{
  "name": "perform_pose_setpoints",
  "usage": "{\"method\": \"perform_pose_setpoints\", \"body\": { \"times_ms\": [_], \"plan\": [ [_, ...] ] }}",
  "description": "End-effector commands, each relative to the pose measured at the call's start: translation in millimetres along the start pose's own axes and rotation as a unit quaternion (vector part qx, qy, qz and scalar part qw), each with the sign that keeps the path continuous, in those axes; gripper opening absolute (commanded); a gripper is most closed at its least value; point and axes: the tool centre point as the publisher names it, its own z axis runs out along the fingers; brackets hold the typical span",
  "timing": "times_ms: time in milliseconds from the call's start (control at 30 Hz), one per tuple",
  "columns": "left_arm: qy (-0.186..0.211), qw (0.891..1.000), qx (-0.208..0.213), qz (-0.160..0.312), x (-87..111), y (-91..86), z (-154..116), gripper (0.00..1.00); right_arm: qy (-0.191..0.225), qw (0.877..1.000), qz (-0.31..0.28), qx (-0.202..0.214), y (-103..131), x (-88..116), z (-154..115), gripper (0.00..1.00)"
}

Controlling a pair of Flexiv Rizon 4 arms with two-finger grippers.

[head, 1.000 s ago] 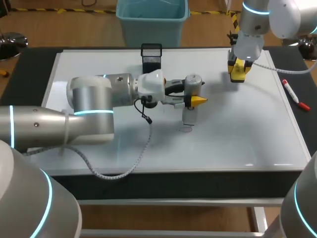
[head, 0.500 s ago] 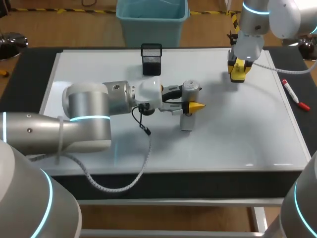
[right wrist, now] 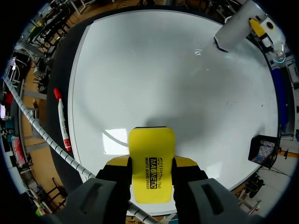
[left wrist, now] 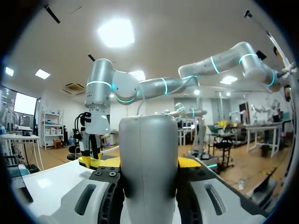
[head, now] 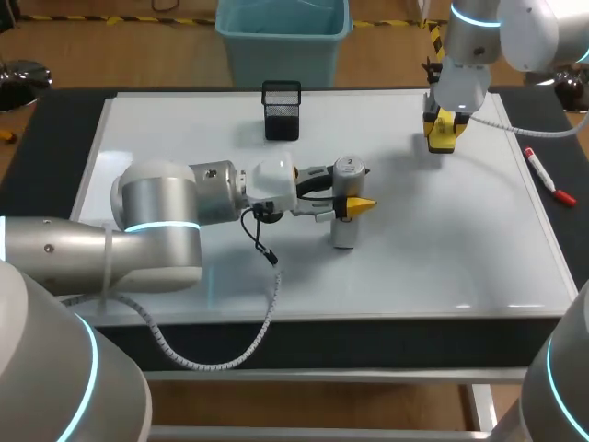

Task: Pick up the inspection probe, press it on each red-marked spot on the whiteboard one by one, put down the probe, pick up the eraser, and wipe off all the red marks.

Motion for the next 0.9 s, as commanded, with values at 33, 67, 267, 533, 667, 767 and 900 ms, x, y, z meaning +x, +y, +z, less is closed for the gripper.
{"method": "perform_pose_setpoints", "body": {
  "times_ms": [33, 67, 267, 533, 667, 767, 900],
  "plan": [
    [0.002, 1.000, 0.004, 0.000, -1.3, 1.5, -1.4, 0.00, 0.001, 1.000, -0.001, 0.000, -0.1, 0.7, -1.1, 0.00],
    [0.007, 1.000, 0.006, -0.003, -1.4, 2.6, -1.5, 0.00, 0.001, 1.000, -0.001, 0.000, -0.1, 0.7, -1.1, 0.00],
    [0.006, 1.000, 0.007, -0.008, -0.8, 6.2, -2.2, 0.00, 0.001, 1.000, -0.001, 0.000, -0.1, 0.7, -1.1, 0.00],
    [0.009, 1.000, 0.009, -0.014, -0.8, 9.4, -3.3, 0.00, 0.001, 1.000, -0.001, 0.000, -0.1, 0.7, -1.1, 0.00],
    [0.010, 1.000, 0.008, -0.014, -0.8, 8.7, -3.6, 0.00, 0.001, 1.000, -0.001, 0.000, -0.1, 0.7, -1.1, 0.00],
    [0.011, 1.000, 0.007, -0.013, -0.8, 8.1, -3.7, 0.00, 0.001, 1.000, -0.001, 0.000, -0.1, 0.7, -1.1, 0.00],
    [0.009, 1.000, 0.008, -0.013, -0.7, 8.0, -3.8, 0.00, 0.001, 1.000, -0.001, 0.000, -0.1, 0.7, -1.1, 0.00]
  ]
}}
